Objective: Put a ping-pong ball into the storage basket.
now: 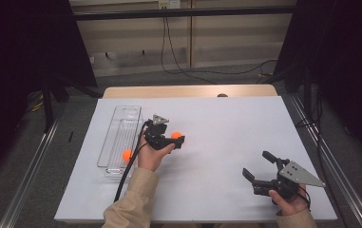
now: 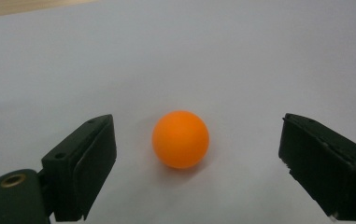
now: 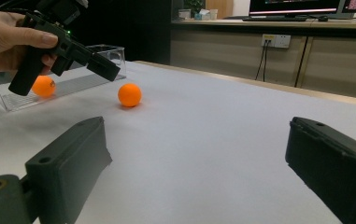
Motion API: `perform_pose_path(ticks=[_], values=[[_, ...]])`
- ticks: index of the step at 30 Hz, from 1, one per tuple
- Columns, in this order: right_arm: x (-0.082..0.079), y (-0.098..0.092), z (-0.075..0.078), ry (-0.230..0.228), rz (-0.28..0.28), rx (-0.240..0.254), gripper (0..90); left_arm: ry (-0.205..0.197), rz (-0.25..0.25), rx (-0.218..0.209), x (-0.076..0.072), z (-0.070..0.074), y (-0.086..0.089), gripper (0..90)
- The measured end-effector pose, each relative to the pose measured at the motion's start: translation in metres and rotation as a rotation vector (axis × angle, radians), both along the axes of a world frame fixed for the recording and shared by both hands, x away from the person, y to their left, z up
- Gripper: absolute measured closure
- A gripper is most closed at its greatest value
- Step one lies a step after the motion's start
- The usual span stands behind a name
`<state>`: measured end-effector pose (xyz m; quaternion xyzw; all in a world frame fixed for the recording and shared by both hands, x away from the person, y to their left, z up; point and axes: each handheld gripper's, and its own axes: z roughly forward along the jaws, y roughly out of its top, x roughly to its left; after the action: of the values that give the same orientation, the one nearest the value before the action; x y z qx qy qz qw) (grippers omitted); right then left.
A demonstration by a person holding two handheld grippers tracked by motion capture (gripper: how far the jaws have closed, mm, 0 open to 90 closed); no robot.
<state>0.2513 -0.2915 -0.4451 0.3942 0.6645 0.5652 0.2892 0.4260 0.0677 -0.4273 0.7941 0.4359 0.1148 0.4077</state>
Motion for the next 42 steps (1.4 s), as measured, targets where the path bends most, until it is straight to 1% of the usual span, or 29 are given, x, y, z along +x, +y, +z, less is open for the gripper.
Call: perform_pose_path(ticks=[3,4,8,12,14,15,17,19,21,23,24,25,30,31,32,34,35,37,42], values=[[0.000,0.000,0.000,0.000,0.000,0.000,4.9,0.002,-0.001,0.005,0.000,-0.001,0.000,11.4],[0.000,0.000,0.000,0.000,0.000,0.000,4.9,0.003,0.006,-0.003,0.000,-0.001,-0.001,11.4],[0.000,0.000,0.000,0.001,0.000,0.000,4.9,0.001,0.000,0.010,0.002,-0.003,-0.002,11.5],[0.000,0.000,0.000,0.001,0.000,0.001,4.9,0.006,0.011,0.004,0.003,-0.005,-0.003,11.5],[0.000,0.000,0.000,0.001,0.000,0.000,4.9,0.005,0.006,0.016,0.004,-0.005,-0.002,11.5],[0.000,0.000,0.000,0.000,0.000,-0.001,4.9,0.006,0.016,0.004,0.004,-0.006,-0.003,11.5],[0.000,0.000,0.000,0.000,0.000,0.000,4.9,0.006,0.018,0.004,0.004,-0.006,-0.003,11.5],[0.000,0.000,0.000,0.001,0.000,0.000,4.9,0.008,0.002,0.020,0.005,-0.007,-0.003,11.5],[0.000,0.000,0.000,0.000,0.000,0.000,4.9,0.005,0.009,0.015,0.005,-0.008,-0.004,11.5],[0.000,0.000,0.000,0.001,0.000,0.001,4.9,0.011,0.002,0.023,0.005,-0.008,-0.004,11.5],[0.000,0.000,0.000,0.001,0.000,0.001,4.9,0.004,0.003,0.026,0.005,-0.009,-0.004,11.5],[0.000,0.000,0.000,0.001,0.001,0.001,4.9,0.007,-0.003,0.030,0.006,-0.009,-0.005,11.5],[0.000,0.000,0.000,0.000,0.001,0.001,4.9,0.002,0.013,0.014,0.006,-0.011,-0.007,11.6],[0.000,0.000,0.000,0.001,0.001,0.000,4.9,0.007,0.000,0.028,0.007,-0.011,-0.006,11.5],[0.000,0.000,0.000,0.000,0.001,0.000,4.9,0.008,-0.001,0.032,0.007,-0.011,-0.007,11.5],[0.000,0.000,0.000,0.000,0.001,0.000,4.9,0.006,0.000,0.030,0.007,-0.012,-0.007,11.6],[0.000,0.000,0.000,0.002,0.001,0.001,4.9,0.003,-0.002,0.038,0.008,-0.012,-0.007,11.5],[0.000,0.000,0.000,0.001,0.000,0.000,4.9,0.009,-0.001,0.031,0.008,-0.012,-0.008,11.5],[0.000,0.000,0.000,0.001,0.001,0.001,4.9,0.006,-0.006,0.042,0.008,-0.014,-0.009,11.5]])
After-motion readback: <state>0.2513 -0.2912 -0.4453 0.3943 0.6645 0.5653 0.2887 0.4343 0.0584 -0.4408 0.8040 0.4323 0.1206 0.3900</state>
